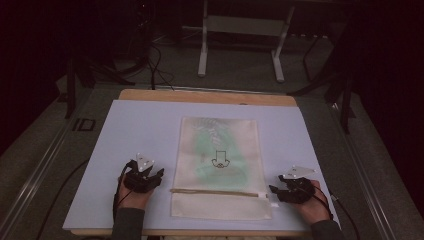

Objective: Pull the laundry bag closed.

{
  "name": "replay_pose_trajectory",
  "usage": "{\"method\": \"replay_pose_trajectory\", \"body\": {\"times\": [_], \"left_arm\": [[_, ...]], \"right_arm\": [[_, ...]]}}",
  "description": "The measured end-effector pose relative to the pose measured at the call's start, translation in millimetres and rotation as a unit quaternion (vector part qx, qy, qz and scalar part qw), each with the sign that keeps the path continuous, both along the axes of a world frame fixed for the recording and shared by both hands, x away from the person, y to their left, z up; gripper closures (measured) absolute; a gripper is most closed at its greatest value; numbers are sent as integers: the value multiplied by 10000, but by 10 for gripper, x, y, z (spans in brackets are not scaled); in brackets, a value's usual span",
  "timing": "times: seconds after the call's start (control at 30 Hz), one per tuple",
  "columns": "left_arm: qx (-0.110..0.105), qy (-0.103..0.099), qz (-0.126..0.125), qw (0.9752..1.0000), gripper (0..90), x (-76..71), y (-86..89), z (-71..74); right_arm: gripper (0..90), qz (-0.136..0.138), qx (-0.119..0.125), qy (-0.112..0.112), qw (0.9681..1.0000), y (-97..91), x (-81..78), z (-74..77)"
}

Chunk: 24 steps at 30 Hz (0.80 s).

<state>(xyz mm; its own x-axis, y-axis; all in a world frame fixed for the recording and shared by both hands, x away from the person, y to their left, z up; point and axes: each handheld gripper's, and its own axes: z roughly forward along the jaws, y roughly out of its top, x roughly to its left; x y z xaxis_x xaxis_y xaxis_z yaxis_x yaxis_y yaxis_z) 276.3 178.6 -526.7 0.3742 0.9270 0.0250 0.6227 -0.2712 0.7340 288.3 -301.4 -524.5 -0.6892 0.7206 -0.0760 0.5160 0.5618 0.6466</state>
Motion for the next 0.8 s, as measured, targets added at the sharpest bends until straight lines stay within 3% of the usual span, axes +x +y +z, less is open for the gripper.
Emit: {"method": "replay_pose_trajectory", "body": {"times": [0.13, 0.53, 0.8], "left_arm": [[-80, 46, -129, 9999, 535, 3, 15, 1], [79, 34, -359, 9993, 540, -8, -35, 9], [72, 22, -558, 9984, 545, -12, -62, 13]], "right_arm": [[434, 71, -58, 31, 10000, 22, -4, 9], [449, 365, -300, 173, 9987, 132, -19, 55], [475, 572, -478, 226, 9970, 192, -25, 117]]}}
